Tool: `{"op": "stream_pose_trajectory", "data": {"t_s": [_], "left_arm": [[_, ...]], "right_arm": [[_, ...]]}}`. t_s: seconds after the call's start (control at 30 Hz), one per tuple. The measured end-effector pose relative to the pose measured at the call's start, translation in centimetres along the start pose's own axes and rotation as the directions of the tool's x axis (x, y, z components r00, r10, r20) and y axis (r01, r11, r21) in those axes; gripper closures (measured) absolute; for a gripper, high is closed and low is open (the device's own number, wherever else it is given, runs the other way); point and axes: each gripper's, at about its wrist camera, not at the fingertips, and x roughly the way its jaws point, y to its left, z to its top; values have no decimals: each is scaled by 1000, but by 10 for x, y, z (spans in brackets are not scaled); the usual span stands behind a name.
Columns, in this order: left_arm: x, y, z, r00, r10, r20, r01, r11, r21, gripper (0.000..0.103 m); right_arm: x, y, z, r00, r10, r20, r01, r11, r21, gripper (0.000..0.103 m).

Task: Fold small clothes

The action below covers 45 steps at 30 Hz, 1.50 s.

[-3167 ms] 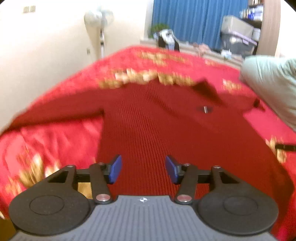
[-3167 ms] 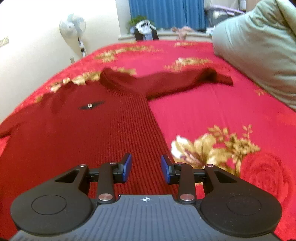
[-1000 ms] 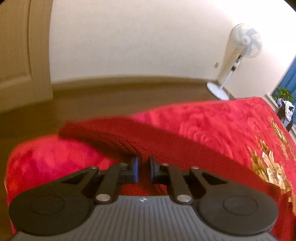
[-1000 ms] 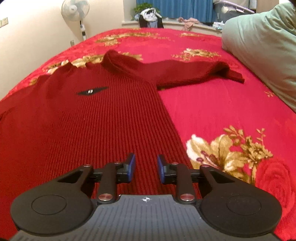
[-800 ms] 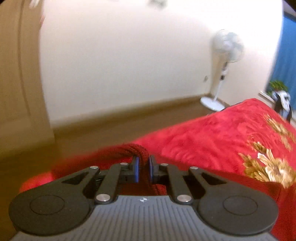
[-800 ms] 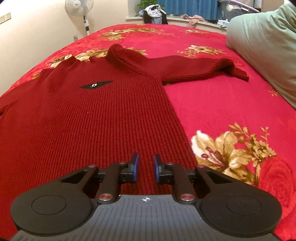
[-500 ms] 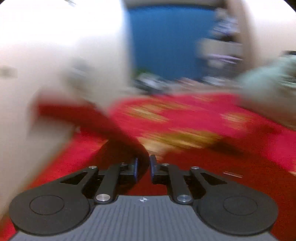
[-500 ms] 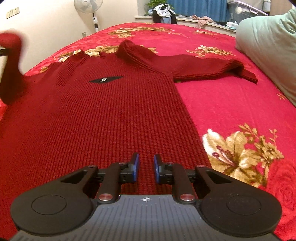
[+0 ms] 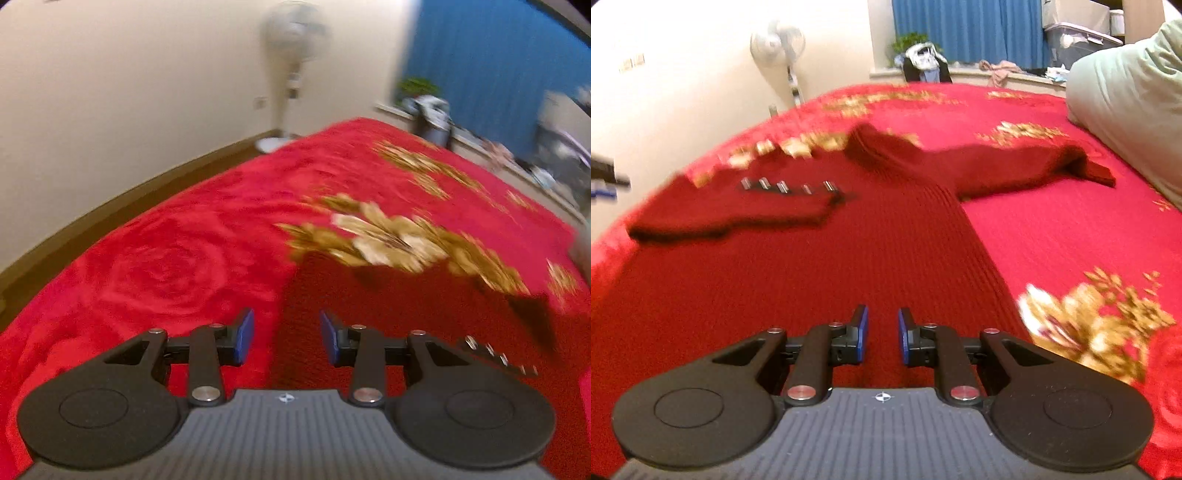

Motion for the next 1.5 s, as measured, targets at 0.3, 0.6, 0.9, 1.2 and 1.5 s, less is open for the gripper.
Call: {"op": "stream_pose_trajectory", "data": {"t_s": [0.3, 0.6, 0.9, 1.2, 1.5], "left_arm": [[-10, 24, 16, 999, -27, 24, 27, 999, -25, 59], [-4, 30, 13, 998, -58, 13, 58, 997, -52, 59], [4, 24, 17, 997, -82, 3, 82, 996, -31, 59], [21, -10, 0, 977, -187, -102, 192, 980, 44, 59], [49, -40, -29, 956, -203, -210, 233, 964, 127, 59]], "right_arm": [[72, 53, 54, 985, 171, -5, -165, 959, 232, 83], [156, 57, 68, 980, 195, -45, -134, 806, 577, 71], [99, 38, 125, 961, 112, 254, -210, 892, 400, 94], [127, -29, 115, 998, -61, -3, 57, 914, 401, 84], [137, -50, 106, 995, -57, -77, 83, 920, 383, 83]]}}
